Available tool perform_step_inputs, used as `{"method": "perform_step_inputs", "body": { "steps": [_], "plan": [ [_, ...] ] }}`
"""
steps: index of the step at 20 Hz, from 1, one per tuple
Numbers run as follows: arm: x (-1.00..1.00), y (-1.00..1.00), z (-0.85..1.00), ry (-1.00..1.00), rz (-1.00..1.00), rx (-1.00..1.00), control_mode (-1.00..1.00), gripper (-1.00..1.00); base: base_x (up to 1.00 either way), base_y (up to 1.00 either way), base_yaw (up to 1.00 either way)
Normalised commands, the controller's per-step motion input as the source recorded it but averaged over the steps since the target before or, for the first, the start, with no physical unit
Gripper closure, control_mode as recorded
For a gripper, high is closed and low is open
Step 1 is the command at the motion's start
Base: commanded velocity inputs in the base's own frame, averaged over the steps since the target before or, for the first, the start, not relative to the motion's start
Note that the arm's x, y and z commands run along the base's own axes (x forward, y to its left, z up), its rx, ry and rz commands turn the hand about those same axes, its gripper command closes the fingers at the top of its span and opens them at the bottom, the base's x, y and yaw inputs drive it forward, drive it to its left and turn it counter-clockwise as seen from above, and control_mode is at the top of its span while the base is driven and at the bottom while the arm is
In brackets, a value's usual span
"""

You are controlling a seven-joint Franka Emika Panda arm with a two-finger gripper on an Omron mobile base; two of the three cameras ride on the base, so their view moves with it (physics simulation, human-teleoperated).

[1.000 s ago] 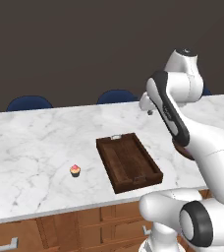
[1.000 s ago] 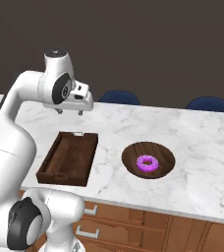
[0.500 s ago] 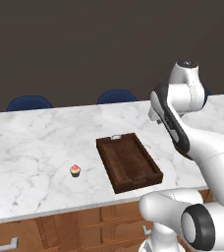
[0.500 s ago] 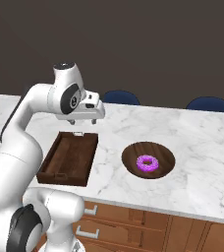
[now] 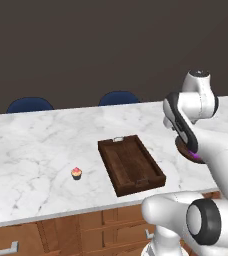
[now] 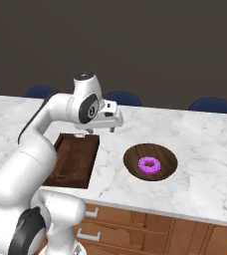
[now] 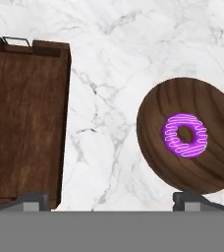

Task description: Place the bowl with donut and the cupcake onto the tray.

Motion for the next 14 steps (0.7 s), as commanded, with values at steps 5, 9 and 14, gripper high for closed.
{"method": "perform_step_inputs", "body": {
  "steps": [5,9,14],
  "plan": [
    [0.17,-0.47,-0.3,0.08,0.02,-0.03,-1.0,-1.0,0.0,0.0,0.0],
    [0.16,-0.39,-0.37,0.08,0.03,-0.03,-1.0,-1.0,0.0,0.0,0.0],
    [0.15,-0.17,-0.36,0.09,0.03,-0.01,-1.0,-1.0,0.0,0.0,0.0]
  ]
}}
